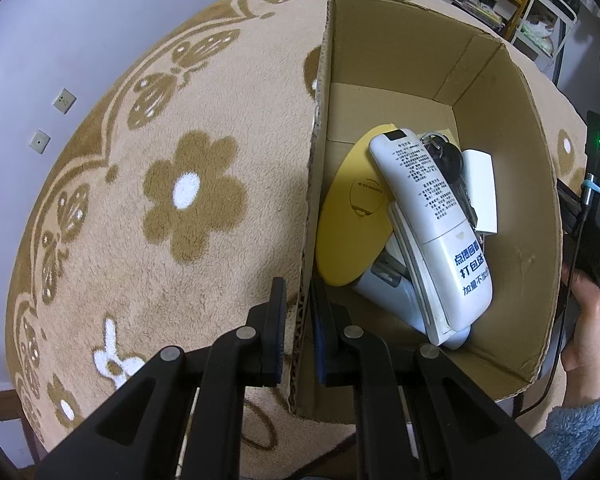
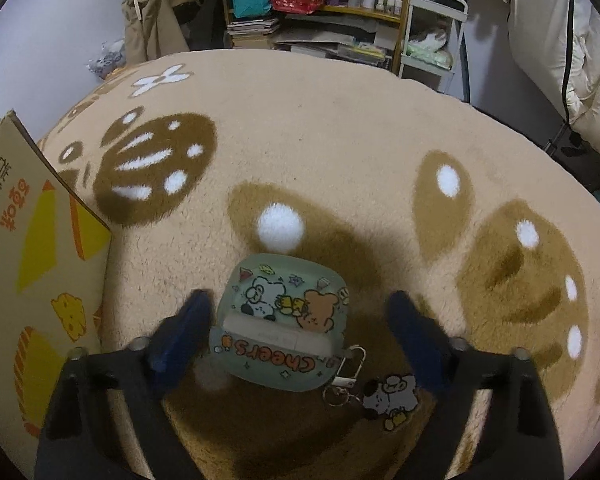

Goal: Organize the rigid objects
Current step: 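Return the right tool to the green cartoon tin and grasp it, then carry the green tin into the box and release it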

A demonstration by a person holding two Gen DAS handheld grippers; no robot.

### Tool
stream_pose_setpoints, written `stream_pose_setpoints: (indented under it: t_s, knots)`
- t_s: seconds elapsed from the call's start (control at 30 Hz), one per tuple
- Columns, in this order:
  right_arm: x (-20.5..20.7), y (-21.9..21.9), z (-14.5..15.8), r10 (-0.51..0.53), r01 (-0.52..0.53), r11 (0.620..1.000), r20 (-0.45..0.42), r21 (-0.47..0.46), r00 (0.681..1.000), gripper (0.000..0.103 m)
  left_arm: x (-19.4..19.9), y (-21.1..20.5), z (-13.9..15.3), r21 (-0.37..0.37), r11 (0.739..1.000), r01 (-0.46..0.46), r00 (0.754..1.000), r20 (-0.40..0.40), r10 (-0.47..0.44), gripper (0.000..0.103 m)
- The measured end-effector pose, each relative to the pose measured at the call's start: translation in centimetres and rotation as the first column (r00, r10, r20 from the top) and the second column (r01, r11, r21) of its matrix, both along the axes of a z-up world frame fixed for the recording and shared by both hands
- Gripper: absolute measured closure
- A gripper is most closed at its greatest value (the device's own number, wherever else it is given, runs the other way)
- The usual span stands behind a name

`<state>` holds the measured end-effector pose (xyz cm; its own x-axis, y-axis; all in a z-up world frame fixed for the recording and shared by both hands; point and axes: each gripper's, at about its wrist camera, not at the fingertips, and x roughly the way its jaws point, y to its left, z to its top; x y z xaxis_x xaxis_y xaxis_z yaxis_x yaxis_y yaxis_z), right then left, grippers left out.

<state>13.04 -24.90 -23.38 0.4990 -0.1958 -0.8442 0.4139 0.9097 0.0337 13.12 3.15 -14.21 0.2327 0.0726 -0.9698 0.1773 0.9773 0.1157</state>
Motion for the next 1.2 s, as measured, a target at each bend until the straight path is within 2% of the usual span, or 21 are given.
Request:
stream_pose_setpoints:
  t_s: [0.07,0.1,0.33,0.57,0.67,0.8,0.97,1.07,1.2]
  knots:
    - [-0.2,0.0,0.1,0.002,-0.002,1.000,0.010,0.001,1.000,0.039,0.0,0.0,0.0,-0.001,1.000,-0.001,1.000,0.000,0.001,0.091]
    - [-0.3,0.1,0.3,0.007,-0.007,1.000,0.014,0.002,1.000,0.042,0.0,0.1,0.0,-0.003,1.000,-0.002,1.000,-0.001,0.002,0.091]
    - [-0.7,0.0,1.1,0.009,-0.008,1.000,0.016,-0.023,1.000,0.042,0.0,0.1,0.0,-0.005,1.000,-0.001,1.000,-0.001,0.001,0.091]
    - [-2.4,0.9,4.3,0.079,-0.076,0.996,0.097,-0.042,0.992,0.042,0.0,0.1,0.0,0.002,1.000,0.005,1.000,0.000,-0.005,0.091]
    - [-3.0,1.5,6.5,0.106,-0.106,0.994,0.156,-0.009,0.982,0.042,0.0,0.1,0.0,0.004,1.000,0.007,1.000,0.000,-0.007,0.092]
    - [-3.4,3.0,9.8,0.169,-0.176,0.984,0.243,0.004,0.955,0.042,0.0,0.1,0.0,0.002,1.000,0.006,1.000,-0.001,-0.006,0.092]
    - [-4.2,6.0,14.0,0.252,-0.267,0.964,0.347,-0.004,0.903,0.042,0.0,0.1,0.0,0.002,1.000,0.006,1.000,-0.001,-0.006,0.092]
    - [-4.5,7.5,15.4,0.288,-0.312,0.950,0.385,0.000,0.877,0.043,0.0,0.1,0.0,0.000,1.000,0.005,1.000,-0.001,-0.005,0.091]
    - [-4.7,8.6,16.0,0.318,-0.376,0.925,0.423,0.059,0.848,0.042,0.0,0.1,0.0,0.000,1.000,0.006,1.000,0.000,-0.006,0.092]
